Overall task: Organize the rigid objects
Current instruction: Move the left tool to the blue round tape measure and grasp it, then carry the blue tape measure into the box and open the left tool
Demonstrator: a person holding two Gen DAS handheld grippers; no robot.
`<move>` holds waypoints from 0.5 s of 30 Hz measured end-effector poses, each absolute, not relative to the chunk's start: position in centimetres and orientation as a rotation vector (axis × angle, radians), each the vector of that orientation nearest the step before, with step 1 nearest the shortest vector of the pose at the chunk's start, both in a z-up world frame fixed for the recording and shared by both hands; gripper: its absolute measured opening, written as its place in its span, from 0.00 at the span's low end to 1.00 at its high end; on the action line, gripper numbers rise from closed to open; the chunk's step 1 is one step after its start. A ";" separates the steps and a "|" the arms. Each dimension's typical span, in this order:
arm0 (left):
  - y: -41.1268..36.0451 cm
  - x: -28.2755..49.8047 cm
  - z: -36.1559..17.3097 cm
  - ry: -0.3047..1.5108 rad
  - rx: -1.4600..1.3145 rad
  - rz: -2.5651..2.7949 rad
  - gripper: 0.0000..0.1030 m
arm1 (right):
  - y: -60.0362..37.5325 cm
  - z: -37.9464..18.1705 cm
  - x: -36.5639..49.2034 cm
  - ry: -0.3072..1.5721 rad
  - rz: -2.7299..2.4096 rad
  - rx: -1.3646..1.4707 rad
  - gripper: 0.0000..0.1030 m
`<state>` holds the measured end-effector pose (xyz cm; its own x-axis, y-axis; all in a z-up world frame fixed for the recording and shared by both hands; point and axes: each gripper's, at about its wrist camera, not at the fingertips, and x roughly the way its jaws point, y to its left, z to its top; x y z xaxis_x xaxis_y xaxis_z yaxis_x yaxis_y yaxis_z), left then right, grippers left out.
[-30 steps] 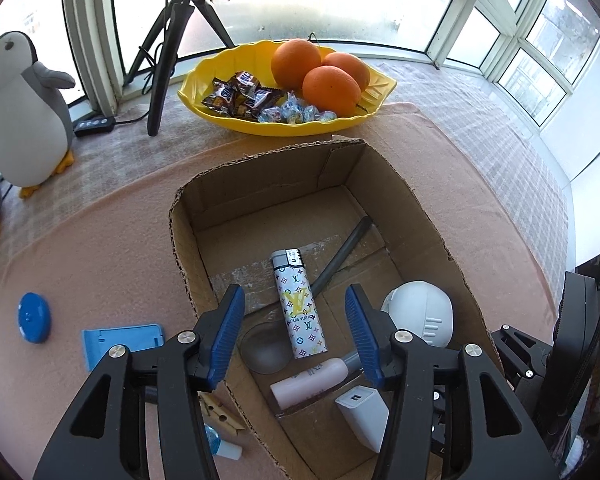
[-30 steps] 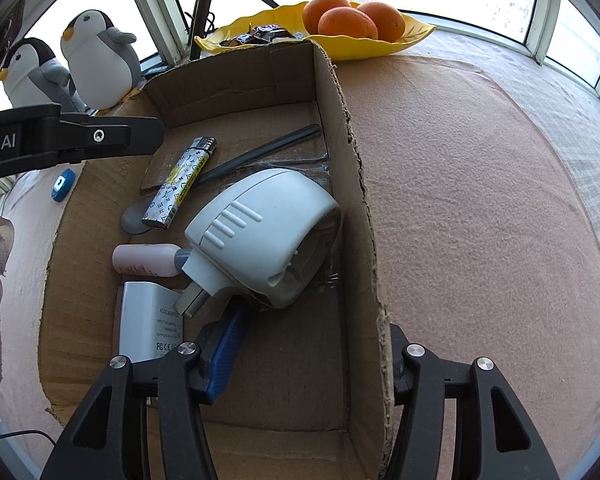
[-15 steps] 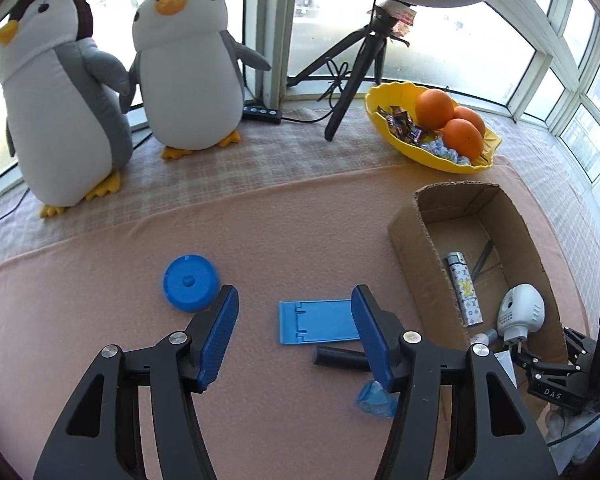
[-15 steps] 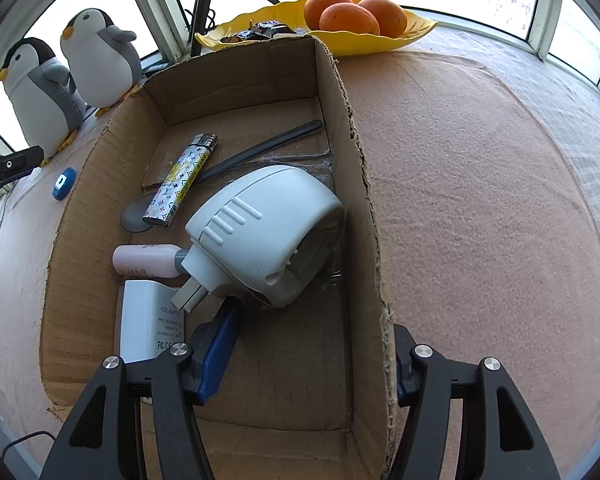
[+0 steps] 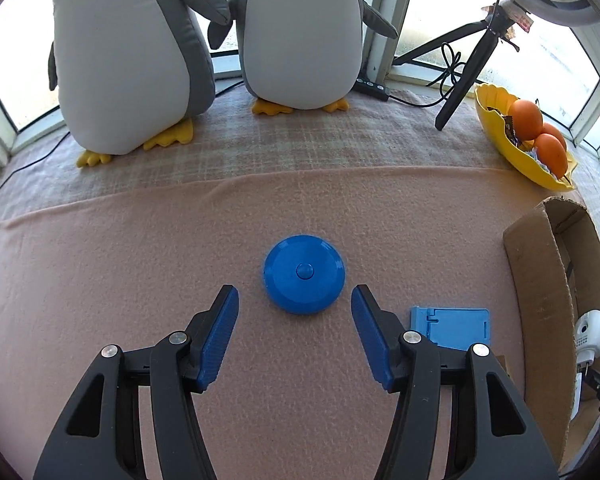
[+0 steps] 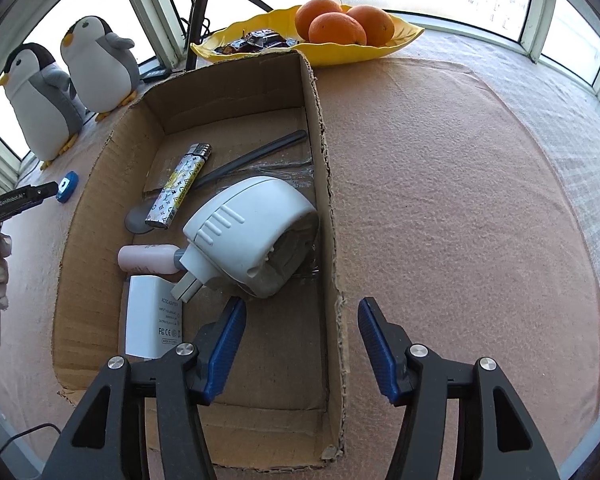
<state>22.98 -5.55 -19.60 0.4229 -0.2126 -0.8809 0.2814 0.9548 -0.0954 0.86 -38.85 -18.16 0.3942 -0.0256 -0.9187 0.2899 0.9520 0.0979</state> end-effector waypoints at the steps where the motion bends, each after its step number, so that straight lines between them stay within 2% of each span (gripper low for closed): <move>1: -5.6 23.2 -19.8 1.094 0.063 -0.309 0.56 | -38.9 -18.2 0.7 1.155 -0.201 0.265 0.41; 5: -5.8 23.7 -20.5 1.100 0.055 -0.321 0.57 | -38.6 -18.8 0.5 1.172 -0.194 0.276 0.33; 15: -6.7 24.5 -22.0 1.094 0.110 -0.292 0.57 | -38.6 -19.3 0.4 1.178 -0.207 0.286 0.30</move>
<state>24.51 -6.66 -21.98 0.4248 -0.1791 -0.8874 0.2872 0.9563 -0.0556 0.44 -38.65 -19.33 0.3709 -0.0105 -0.9286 0.3066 0.9452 0.1118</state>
